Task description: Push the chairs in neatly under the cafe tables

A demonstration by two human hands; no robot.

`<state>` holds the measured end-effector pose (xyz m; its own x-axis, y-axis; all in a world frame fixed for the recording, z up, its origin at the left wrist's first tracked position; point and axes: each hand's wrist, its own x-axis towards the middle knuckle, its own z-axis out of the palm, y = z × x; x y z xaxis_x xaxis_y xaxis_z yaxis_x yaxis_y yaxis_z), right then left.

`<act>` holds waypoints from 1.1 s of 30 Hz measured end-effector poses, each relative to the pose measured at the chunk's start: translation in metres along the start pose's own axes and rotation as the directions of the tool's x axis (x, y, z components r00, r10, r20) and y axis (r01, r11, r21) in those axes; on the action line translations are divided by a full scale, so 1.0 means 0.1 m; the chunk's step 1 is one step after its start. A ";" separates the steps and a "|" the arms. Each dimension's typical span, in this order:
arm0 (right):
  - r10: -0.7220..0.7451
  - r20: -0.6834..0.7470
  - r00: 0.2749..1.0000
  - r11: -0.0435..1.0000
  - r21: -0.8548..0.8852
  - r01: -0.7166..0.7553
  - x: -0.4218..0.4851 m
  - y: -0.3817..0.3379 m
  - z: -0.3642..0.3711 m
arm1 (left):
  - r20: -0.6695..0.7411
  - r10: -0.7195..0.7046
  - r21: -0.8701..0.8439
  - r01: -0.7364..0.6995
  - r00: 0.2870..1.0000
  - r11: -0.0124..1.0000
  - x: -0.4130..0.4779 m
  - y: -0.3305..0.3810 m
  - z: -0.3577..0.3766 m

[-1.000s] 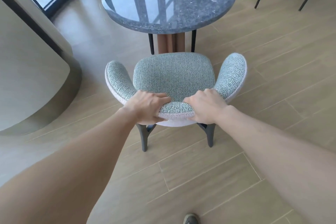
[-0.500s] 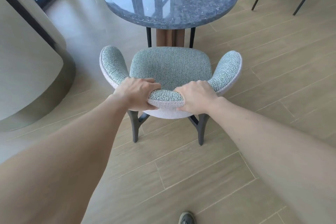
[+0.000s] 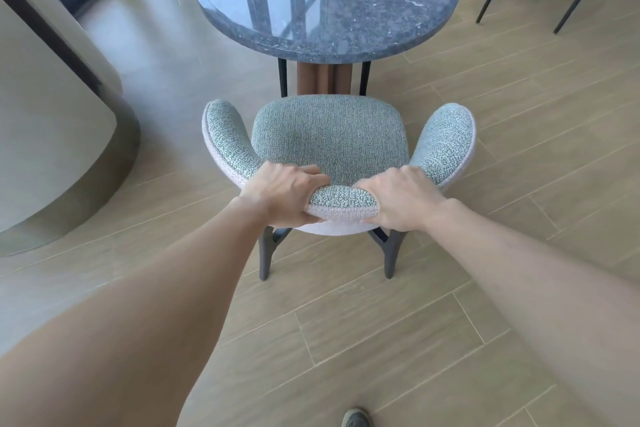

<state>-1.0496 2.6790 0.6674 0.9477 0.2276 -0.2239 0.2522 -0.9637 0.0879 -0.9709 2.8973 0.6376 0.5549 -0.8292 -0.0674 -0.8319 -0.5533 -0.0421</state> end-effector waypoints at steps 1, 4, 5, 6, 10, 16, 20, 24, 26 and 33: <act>-0.003 -0.007 1.000 1.000 0.004 0.003 0.02 0.03 0.02 | -0.007 -0.001 -0.005 0.001 1.000 1.000 0.02 0.00 0.00; -0.018 -0.037 0.999 1.000 0.020 0.019 0.06 0.09 0.10 | -0.059 -0.016 -0.013 0.015 0.998 1.000 0.06 -0.01 0.00; -0.021 -0.051 0.998 0.999 0.035 0.023 0.06 0.10 0.13 | -0.064 -0.024 -0.024 0.022 0.998 0.999 0.05 0.00 0.00; -0.020 -0.064 0.998 0.998 0.061 0.024 0.05 0.10 0.15 | -0.061 -0.037 -0.034 0.035 0.997 0.999 0.04 0.01 -0.01; 0.030 -0.019 0.999 0.964 0.266 -0.024 0.01 0.06 0.09 | -0.012 -0.158 -0.137 0.155 0.987 0.978 0.03 0.07 -0.04; 0.498 -0.263 0.826 0.289 0.949 0.128 -0.68 -0.38 -0.40 | 0.009 -0.554 -0.996 0.059 0.833 0.072 -0.60 0.41 -0.62; 0.583 -0.448 0.677 0.259 0.893 0.368 -1.44 -0.73 -1.11 | -0.197 -0.553 -0.961 -0.271 0.810 -0.055 -1.14 0.71 -1.29; 0.615 -0.560 0.554 0.318 0.820 0.476 -2.43 -1.05 -1.87 | -0.421 -0.390 -0.887 -0.461 0.819 -0.011 -1.54 1.13 -2.22; 0.644 -0.571 0.510 0.353 0.813 0.464 -2.95 -1.19 -2.20 | -0.505 -0.282 -0.852 -0.524 0.816 0.011 -1.68 1.37 -2.72; 0.692 -0.643 0.327 0.543 0.763 0.351 -4.37 -1.45 -2.74 | -0.672 0.047 -0.741 -0.670 0.739 -0.053 -1.80 2.28 -3.74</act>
<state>-1.4468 2.7579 1.0180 0.6102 -0.5030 0.6121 0.3202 -0.5501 -0.7712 -1.2593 2.8909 1.0127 0.3722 -0.6925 0.6180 -0.3257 0.5260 0.7856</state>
